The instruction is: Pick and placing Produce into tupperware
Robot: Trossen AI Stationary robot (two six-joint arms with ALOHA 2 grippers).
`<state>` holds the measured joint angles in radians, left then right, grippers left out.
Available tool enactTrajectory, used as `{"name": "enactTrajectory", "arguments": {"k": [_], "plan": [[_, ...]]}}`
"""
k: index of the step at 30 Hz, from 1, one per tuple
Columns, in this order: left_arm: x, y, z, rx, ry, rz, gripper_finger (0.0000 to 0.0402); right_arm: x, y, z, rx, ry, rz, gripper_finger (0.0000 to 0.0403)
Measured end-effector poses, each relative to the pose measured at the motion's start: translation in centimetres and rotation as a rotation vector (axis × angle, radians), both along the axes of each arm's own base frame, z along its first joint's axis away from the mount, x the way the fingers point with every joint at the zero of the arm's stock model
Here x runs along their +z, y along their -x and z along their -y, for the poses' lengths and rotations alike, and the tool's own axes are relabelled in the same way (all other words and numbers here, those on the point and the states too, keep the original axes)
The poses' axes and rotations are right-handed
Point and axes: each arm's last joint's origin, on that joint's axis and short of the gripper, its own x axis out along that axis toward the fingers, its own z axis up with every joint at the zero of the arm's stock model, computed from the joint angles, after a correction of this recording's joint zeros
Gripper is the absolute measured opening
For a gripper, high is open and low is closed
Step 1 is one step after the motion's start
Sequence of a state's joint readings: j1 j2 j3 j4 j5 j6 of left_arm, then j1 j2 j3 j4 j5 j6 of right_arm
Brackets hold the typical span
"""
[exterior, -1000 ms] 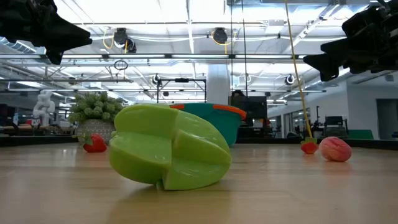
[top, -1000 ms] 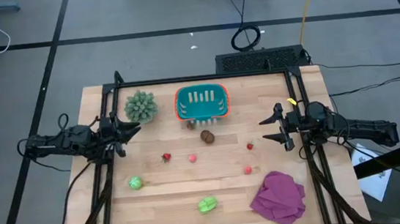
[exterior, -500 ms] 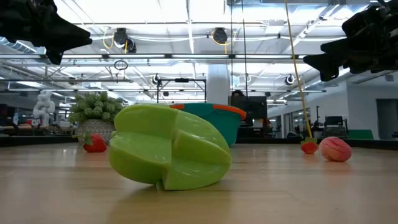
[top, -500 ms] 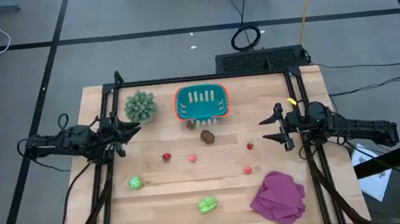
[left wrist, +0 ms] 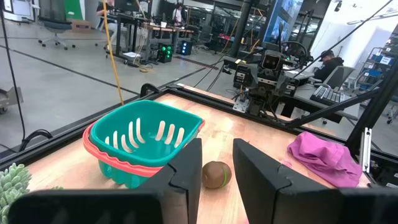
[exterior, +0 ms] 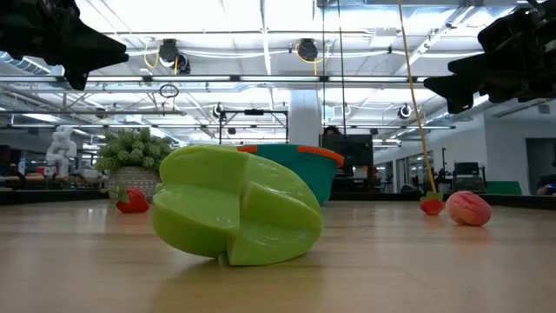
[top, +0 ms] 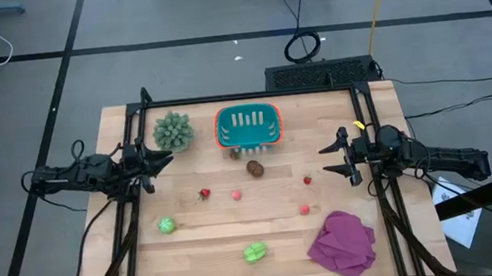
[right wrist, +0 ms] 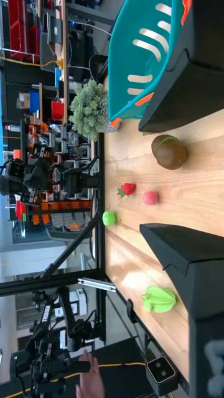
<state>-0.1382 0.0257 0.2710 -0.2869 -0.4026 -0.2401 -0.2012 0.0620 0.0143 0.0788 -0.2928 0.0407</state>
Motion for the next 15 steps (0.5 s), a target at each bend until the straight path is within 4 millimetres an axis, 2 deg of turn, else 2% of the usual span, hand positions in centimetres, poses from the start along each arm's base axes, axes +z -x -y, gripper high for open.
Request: {"name": "enactTrajectory", "arguments": {"k": [9, 15], "plan": [[0.0, 0.0, 0.0, 0.0, 0.0, 0.0, 0.0093, 1.3, 0.1, 0.0, -0.002, 0.018, 0.137, 0.0242], [0.0, 0.0, 0.0, 0.0, -0.001, 0.001, 0.0093, 2.0, 0.2, 0.0, 0.01, -0.07, 0.196, 0.0242]]}}
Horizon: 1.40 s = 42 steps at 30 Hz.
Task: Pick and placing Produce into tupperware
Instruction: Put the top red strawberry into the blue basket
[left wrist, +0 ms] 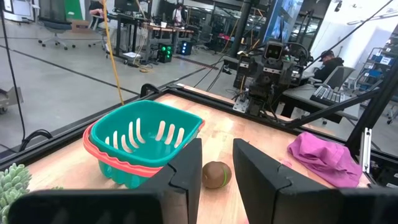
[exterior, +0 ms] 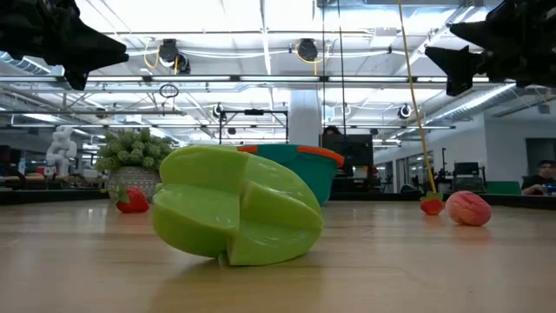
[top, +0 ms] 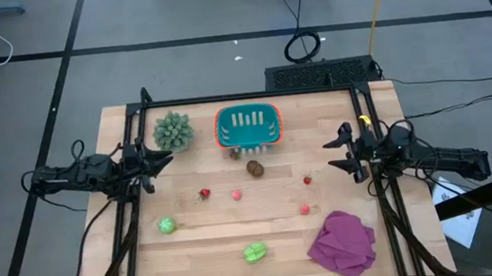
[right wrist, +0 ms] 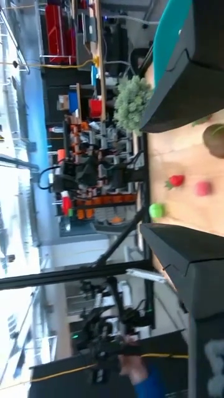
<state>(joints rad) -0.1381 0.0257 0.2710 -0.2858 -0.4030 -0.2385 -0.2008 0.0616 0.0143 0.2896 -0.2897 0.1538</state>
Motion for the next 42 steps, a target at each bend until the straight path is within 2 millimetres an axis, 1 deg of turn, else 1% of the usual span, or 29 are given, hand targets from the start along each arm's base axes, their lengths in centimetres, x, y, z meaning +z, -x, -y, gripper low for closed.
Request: {"name": "enactTrajectory", "arguments": {"k": [6, 9, 11, 17, 25, 28, 31, 36, 42], "plan": [[0.1, 0.0, 0.0, 0.008, 0.008, 0.013, 0.0093, 0.7, 0.2, 0.0, -0.01, 0.053, 0.079, 0.0242], [0.2, 0.0, 0.0, 0.01, 0.01, 0.02, 0.0093, 1.3, 0.4, -0.1, -0.009, 0.06, 0.146, 0.0242], [0.3, 0.0, 0.0, 0.009, 0.012, 0.032, 0.0093, 1.8, 0.6, -0.1, 0.001, 0.035, 0.189, 0.0242], [0.3, 0.0, 0.0, -0.012, 0.015, 0.039, 0.0093, 2.5, 0.9, -0.2, 0.077, -0.152, 0.251, 0.0242], [0.5, 0.0, 0.1, -0.033, 0.02, 0.055, 0.0093, 2.5, 0.9, -0.2, 0.1, -0.213, 0.247, 0.0242], [0.4, -0.3, 0.1, -0.036, 0.031, 0.043, 0.0093, 2.7, 1.0, -0.2, 0.102, -0.206, 0.262, 0.0242], [0.1, -1.0, 0.3, -0.064, 0.036, -0.004, 0.0093, 3.1, 1.3, -0.3, 0.101, -0.172, 0.321, 0.0242], [0.1, -3.1, 1.0, -0.168, 0.053, -0.044, 0.0093, 3.9, 1.9, -0.4, 0.096, -0.107, 0.425, 0.0242], [-0.1, -5.2, 2.0, -0.284, 0.063, -0.106, 0.0093, 4.0, 1.9, -0.4, 0.083, -0.077, 0.437, 0.0242]]}}
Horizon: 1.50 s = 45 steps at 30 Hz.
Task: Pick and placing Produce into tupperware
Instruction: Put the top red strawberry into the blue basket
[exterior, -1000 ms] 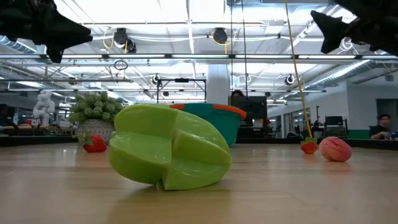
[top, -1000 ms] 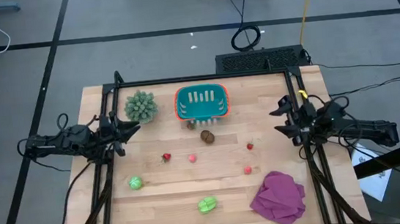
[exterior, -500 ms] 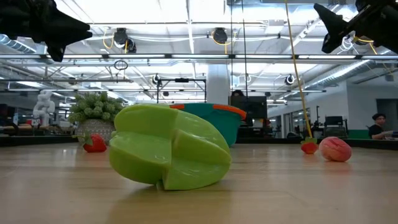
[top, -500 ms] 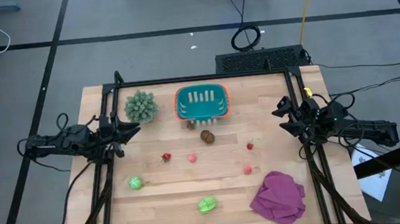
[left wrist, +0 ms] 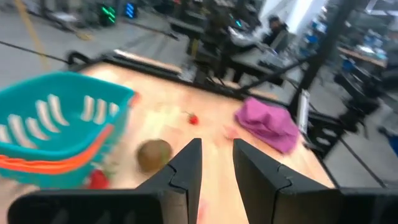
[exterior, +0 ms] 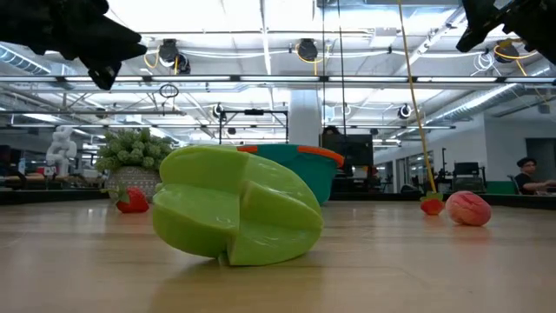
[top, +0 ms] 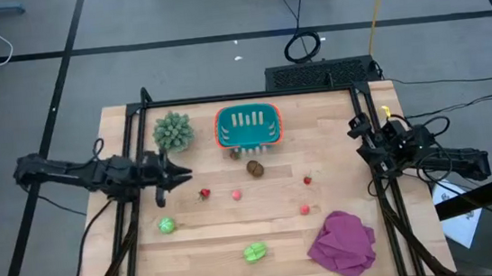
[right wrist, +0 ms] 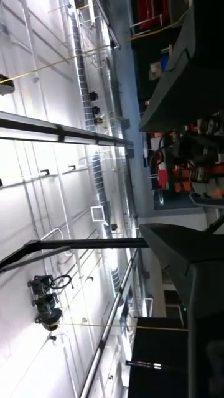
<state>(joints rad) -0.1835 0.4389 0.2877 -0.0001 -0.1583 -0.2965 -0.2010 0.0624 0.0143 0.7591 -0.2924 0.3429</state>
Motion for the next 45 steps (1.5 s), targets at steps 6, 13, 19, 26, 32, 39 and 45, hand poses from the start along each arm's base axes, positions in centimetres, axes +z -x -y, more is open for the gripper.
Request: {"name": "enactTrajectory", "arguments": {"k": [6, 13, 19, 26, 32, 39, 45], "plan": [[-0.5, -2.0, 1.3, -0.027, 0.027, -0.126, 0.0093, 0.0, 0.0, 0.0, 0.016, -0.033, -0.005, 0.0242], [-2.0, -4.7, 2.1, 0.082, 0.109, -0.286, 0.0093, -0.4, -1.1, 0.3, 0.023, -0.068, -0.099, 0.0242], [-3.5, -7.9, 3.0, 0.105, 0.119, -0.382, 0.0093, 0.6, -2.6, 0.5, 0.012, -0.064, -0.177, 0.0242], [-4.5, -11.5, 3.4, 0.137, 0.093, -0.48, 0.0093, 0.8, -4.0, 0.8, 0.015, -0.069, -0.215, 0.0242], [-5.5, -13.9, 2.3, 0.26, 0.174, -0.525, 0.0093, 1.0, -4.0, 0.8, 0.014, -0.059, -0.184, 0.0242], [-6.6, -16.1, 1.0, 0.365, 0.317, -0.557, 0.0093, 1.2, -3.9, 0.8, 0.01, -0.039, -0.16, 0.0242], [-5.7, -17.5, 0.3, 0.381, 0.295, -0.516, 0.0093, 1.2, -3.9, 0.5, 0.106, -0.016, -0.181, 0.0242]]}}
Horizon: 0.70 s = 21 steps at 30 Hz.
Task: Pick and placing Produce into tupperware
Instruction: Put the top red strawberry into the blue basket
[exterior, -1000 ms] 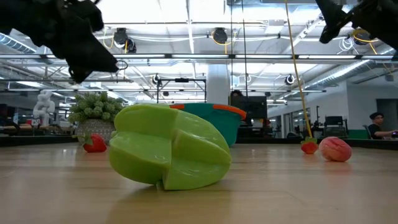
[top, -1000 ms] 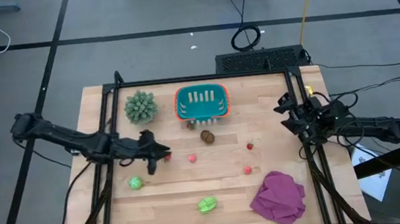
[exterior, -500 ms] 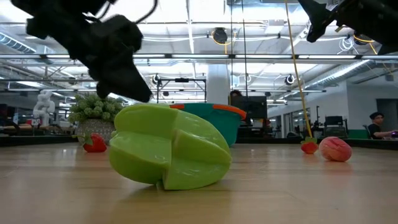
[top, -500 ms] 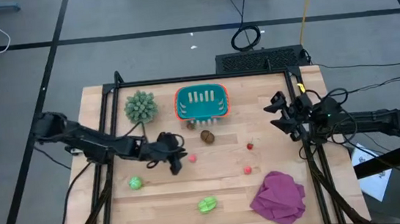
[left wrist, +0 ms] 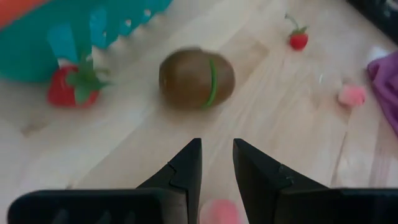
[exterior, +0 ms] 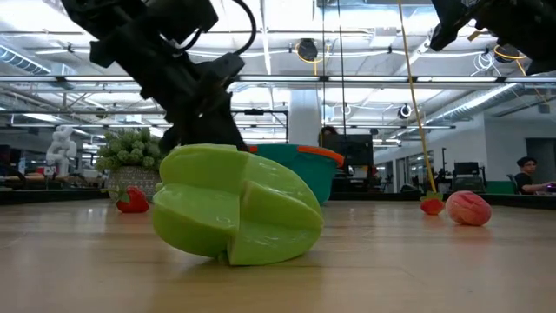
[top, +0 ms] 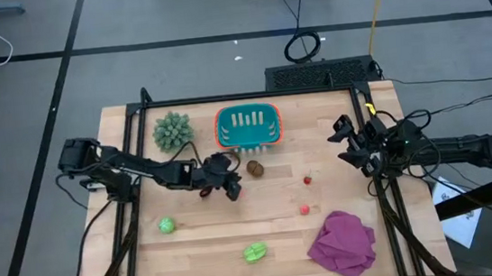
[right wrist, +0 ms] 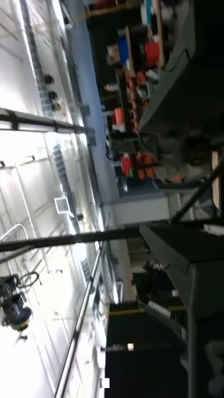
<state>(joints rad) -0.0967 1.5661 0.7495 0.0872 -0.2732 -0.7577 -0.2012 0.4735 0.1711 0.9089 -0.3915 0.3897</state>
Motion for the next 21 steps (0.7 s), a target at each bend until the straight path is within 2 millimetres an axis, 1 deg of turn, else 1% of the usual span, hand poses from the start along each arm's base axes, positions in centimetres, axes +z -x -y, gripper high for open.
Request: {"name": "enactTrajectory", "arguments": {"k": [7, 10, 12, 16, 21], "plan": [[0.9, -0.7, 0.0, 0.005, 0.025, 0.121, 0.0093, 0.0, 0.0, 0.0, 0.025, -0.018, -0.008, 0.0242], [1.0, -0.8, 0.1, 0.001, 0.031, 0.133, 0.0093, 0.0, 0.0, 0.0, 0.025, -0.018, -0.008, 0.0242], [1.0, -0.7, 0.4, -0.01, 0.029, 0.127, 0.0093, 0.0, 0.0, 0.0, 0.027, -0.015, -0.008, 0.0242], [1.2, -0.8, 1.3, -0.088, -0.028, 0.134, 0.0093, 0.0, 0.0, -0.1, 0.036, 0.001, -0.007, 0.0242], [2.1, -1.2, 2.2, -0.154, -0.086, 0.234, 0.0093, 0.0, 0.0, -0.1, 0.034, 0.004, -0.006, 0.0242]]}}
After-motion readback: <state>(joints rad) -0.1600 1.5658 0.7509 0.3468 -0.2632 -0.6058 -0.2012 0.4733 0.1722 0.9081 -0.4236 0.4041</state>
